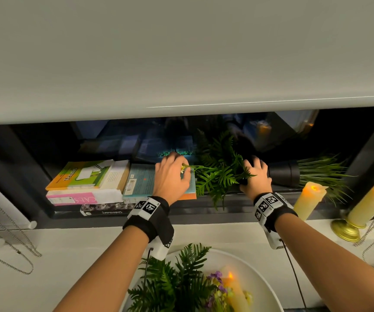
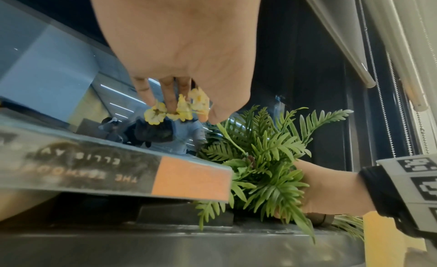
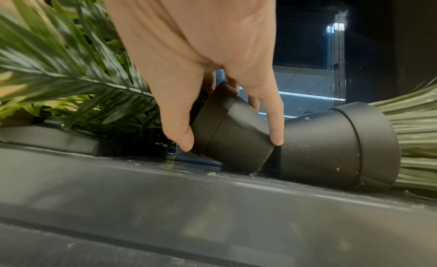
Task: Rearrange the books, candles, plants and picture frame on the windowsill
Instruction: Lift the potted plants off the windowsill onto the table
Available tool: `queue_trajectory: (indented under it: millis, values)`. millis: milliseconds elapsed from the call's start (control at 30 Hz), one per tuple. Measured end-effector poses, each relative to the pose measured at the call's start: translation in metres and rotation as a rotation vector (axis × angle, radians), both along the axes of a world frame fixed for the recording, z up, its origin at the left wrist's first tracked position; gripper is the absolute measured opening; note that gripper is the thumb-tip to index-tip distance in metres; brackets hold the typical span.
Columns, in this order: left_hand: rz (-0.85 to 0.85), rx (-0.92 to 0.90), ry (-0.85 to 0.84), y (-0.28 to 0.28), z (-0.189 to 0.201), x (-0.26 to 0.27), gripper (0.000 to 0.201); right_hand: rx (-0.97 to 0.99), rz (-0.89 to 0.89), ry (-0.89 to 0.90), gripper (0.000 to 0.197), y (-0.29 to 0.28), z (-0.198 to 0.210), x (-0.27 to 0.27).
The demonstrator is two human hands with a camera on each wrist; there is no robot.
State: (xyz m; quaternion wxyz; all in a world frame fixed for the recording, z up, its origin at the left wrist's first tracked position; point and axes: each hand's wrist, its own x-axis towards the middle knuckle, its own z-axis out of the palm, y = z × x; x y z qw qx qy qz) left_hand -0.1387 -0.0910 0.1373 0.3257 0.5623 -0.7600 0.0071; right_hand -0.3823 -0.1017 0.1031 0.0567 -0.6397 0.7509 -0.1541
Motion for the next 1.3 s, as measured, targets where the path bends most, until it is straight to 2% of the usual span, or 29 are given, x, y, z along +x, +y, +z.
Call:
queue_trajectory:
  millis: [133, 367, 500, 600, 667, 800, 867, 1000, 1067, 1133, 1233, 1300]
  values:
    - [-0.019, 0.049, -0.011, 0.003, -0.008, 0.005, 0.020, -0.012, 0.005, -0.020, 0.080, 0.001, 0.001, -0.002]
    - [0.063, 0.095, 0.041, 0.011, -0.018, -0.003, 0.069, -0.124, 0.021, -0.167, 0.080, 0.009, 0.003, -0.005]
    - [0.168, 0.041, 0.109, 0.013, -0.019, -0.005, 0.073, -0.100, -0.025, -0.183, 0.060, 0.013, 0.009, -0.005]
    - [0.237, 0.089, 0.111, 0.014, -0.020, -0.008, 0.086, -0.103, -0.033, -0.213, 0.061, 0.014, 0.011, -0.007]
    - [0.169, 0.151, 0.152, 0.013, -0.022, -0.014, 0.092, -0.127, -0.018, -0.240, 0.064, 0.015, 0.012, -0.010]
    - [-0.136, 0.277, 0.167, 0.016, -0.022, -0.041, 0.090, -0.131, 0.001, -0.239, 0.074, 0.020, 0.012, -0.010]
    - [-0.200, 0.315, 0.186, 0.015, -0.020, -0.056, 0.094, -0.135, 0.011, -0.256, 0.077, 0.023, 0.012, -0.009]
    - [-0.202, 0.290, 0.241, 0.007, -0.015, -0.079, 0.091, -0.137, 0.023, -0.357, 0.072, 0.023, 0.013, -0.014]
    - [-0.178, 0.290, 0.241, 0.002, -0.012, -0.087, 0.079, -0.118, 0.038, -0.482, 0.072, 0.019, 0.014, -0.020]
    - [-0.147, 0.280, 0.149, -0.001, -0.011, -0.092, 0.062, -0.042, 0.049, -0.513, 0.076, 0.015, 0.016, -0.026]
    - [-0.115, 0.230, -0.047, -0.002, -0.012, -0.099, 0.051, 0.027, 0.050, -0.418, 0.066, 0.011, 0.016, -0.032]
    - [-0.090, 0.205, -0.114, -0.002, -0.011, -0.104, 0.050, 0.048, 0.009, -0.236, 0.060, 0.011, 0.018, -0.032]
